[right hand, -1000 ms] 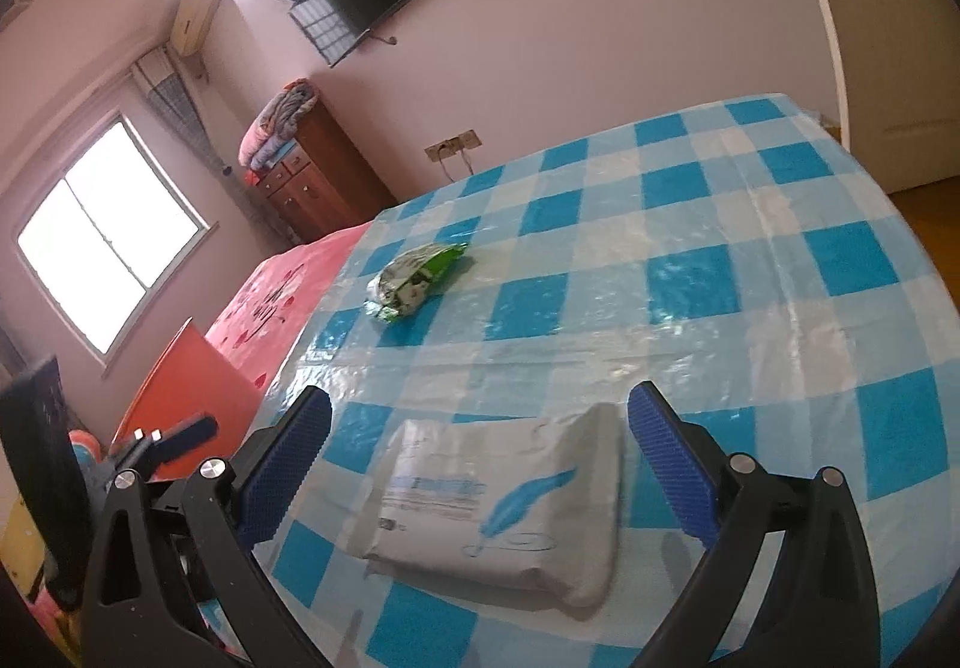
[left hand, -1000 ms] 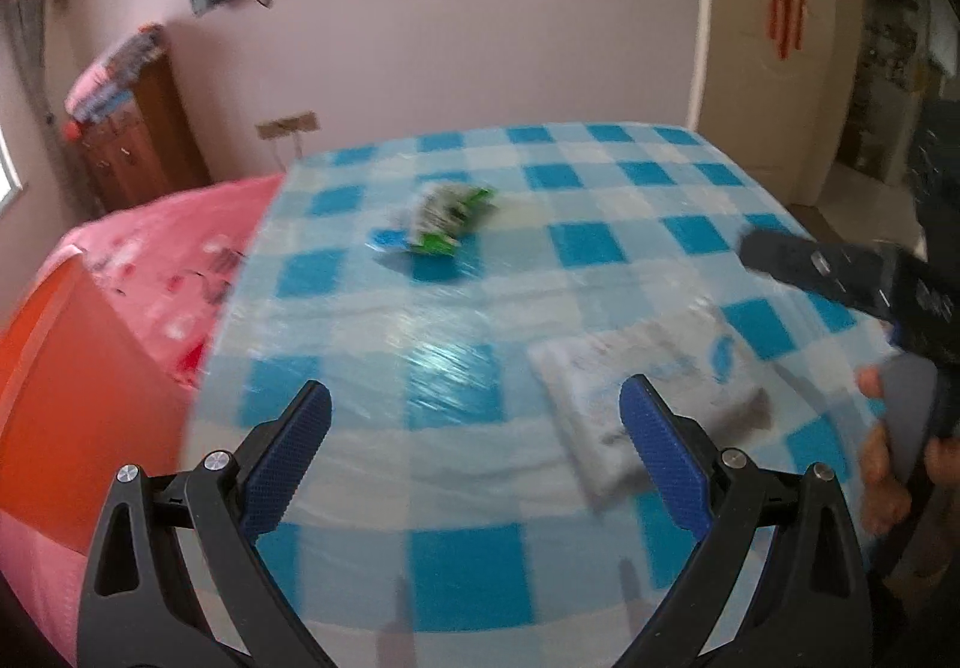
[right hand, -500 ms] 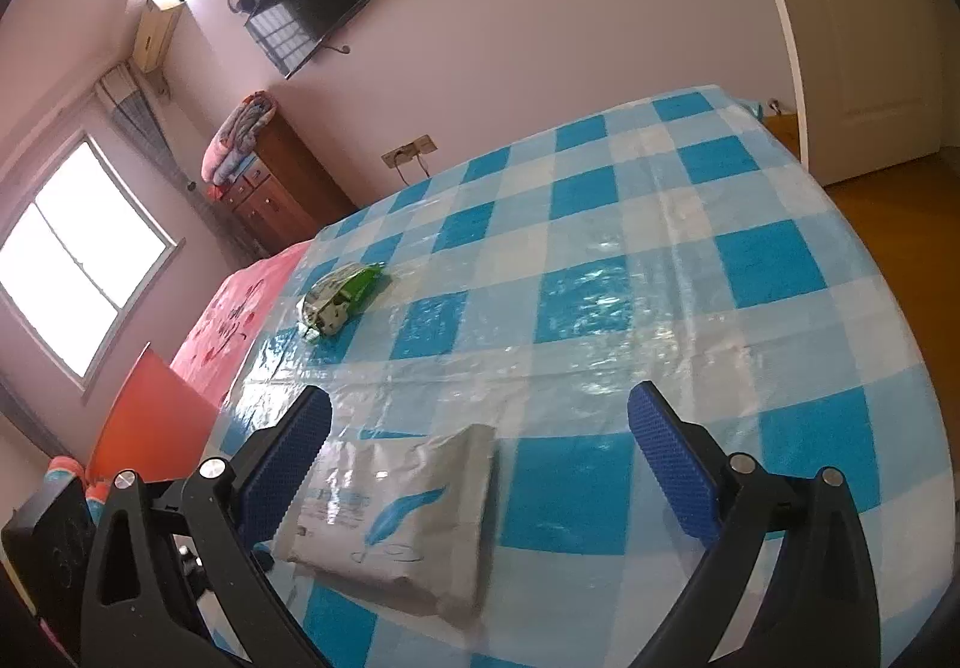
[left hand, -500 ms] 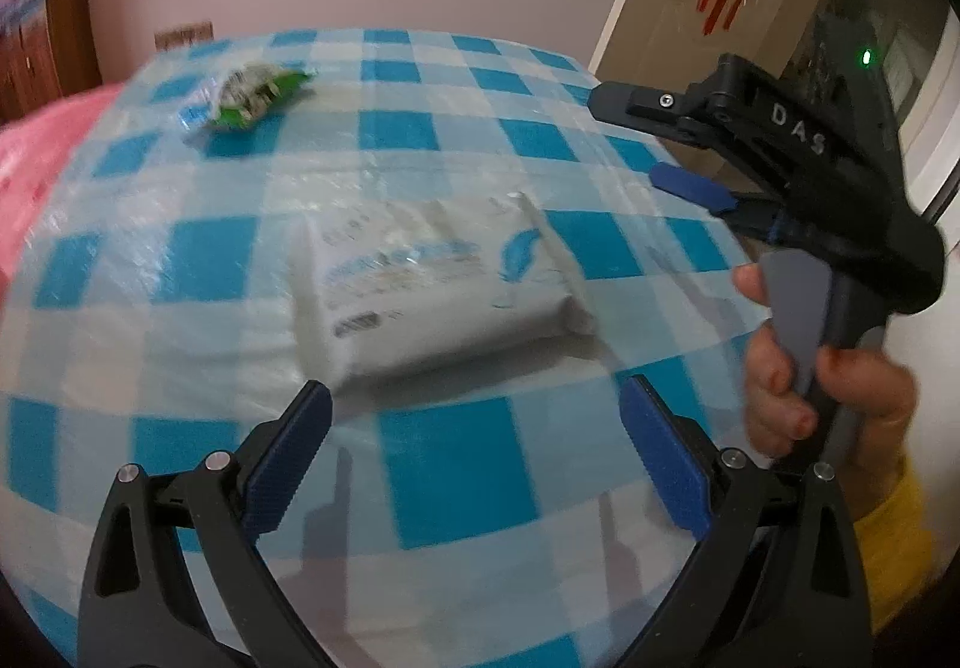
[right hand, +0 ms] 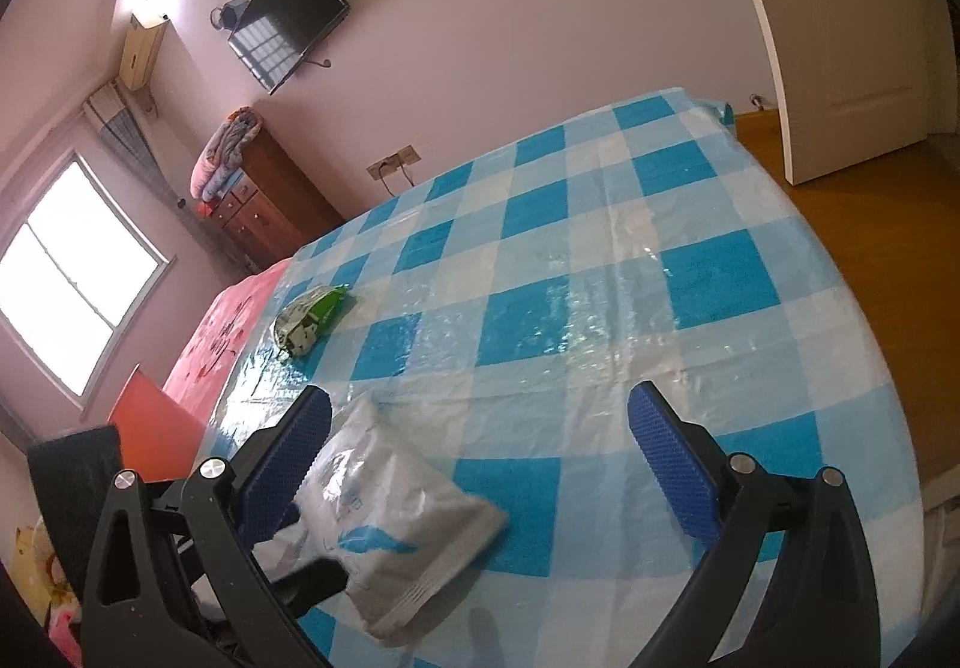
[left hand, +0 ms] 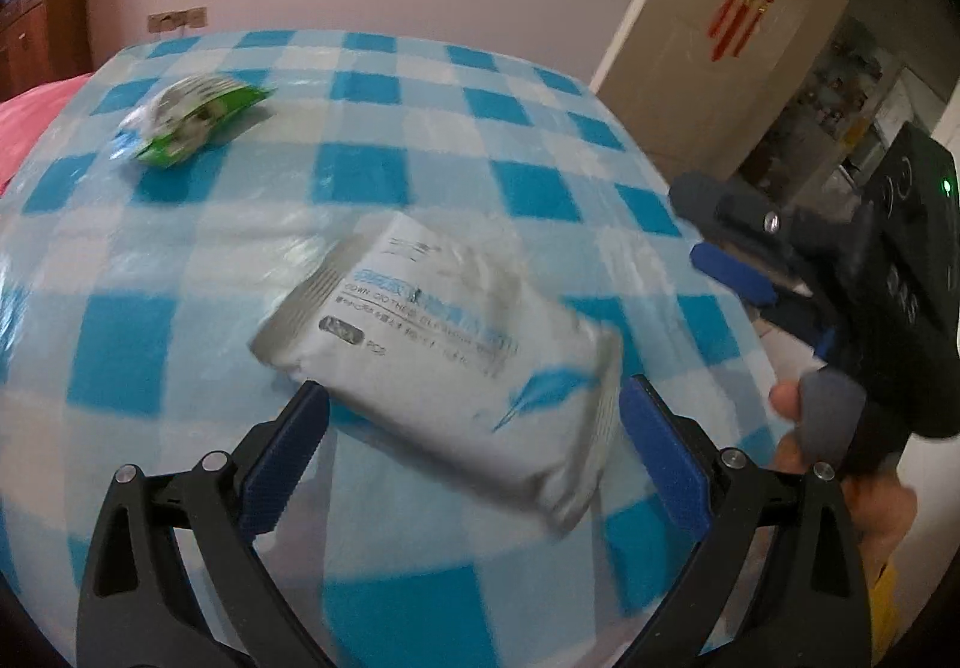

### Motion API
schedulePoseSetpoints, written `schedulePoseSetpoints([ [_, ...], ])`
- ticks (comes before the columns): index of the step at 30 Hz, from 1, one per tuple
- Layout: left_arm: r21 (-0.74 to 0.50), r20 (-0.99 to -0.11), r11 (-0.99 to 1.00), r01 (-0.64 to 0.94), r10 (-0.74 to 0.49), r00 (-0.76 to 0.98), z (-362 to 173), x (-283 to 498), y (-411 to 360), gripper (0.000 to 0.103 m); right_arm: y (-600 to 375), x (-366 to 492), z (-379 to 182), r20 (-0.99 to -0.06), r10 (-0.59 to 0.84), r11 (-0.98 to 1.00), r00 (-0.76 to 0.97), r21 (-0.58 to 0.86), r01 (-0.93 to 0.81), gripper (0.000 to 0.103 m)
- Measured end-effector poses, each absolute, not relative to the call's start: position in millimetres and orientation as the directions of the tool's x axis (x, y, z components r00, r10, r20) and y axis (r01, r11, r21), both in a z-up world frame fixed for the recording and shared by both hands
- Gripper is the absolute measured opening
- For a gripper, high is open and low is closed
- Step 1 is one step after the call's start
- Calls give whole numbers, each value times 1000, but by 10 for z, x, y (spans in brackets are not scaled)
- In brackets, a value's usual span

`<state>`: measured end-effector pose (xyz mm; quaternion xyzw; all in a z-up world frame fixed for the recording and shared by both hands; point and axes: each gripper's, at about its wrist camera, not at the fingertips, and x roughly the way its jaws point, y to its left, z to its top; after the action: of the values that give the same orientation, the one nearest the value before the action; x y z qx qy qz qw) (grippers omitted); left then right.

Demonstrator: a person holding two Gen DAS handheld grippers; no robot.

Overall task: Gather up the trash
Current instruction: 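Grasp the green-and-white snack wrapper with the left tool while the right tool approaches the wipes pack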

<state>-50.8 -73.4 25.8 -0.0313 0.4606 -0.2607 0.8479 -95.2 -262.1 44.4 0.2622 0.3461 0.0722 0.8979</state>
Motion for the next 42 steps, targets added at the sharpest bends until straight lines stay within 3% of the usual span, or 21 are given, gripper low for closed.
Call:
schedulePoseSetpoints([
  [11, -242, -739, 833, 498, -491, 462, 370, -336, -1093, 97, -3025, -969, 329, -581, 263, 810, 770, 566, 151, 98],
  [19, -11, -704, 920, 391, -285, 650, 743, 122, -504, 97, -2935, -928, 296, -589, 301, 809, 750, 575, 127, 98],
  [29, 179, -738, 917, 357, -115, 665, 596, 916, -168, 97, -2629, -875, 307, -613, 348, 840, 709, 539, 54, 98],
  [42, 155, -781, 943, 294, -65, 621, 348, 1264, -3, 97, -2358, -856, 290, -644, 358, 877, 676, 480, -8, 98],
])
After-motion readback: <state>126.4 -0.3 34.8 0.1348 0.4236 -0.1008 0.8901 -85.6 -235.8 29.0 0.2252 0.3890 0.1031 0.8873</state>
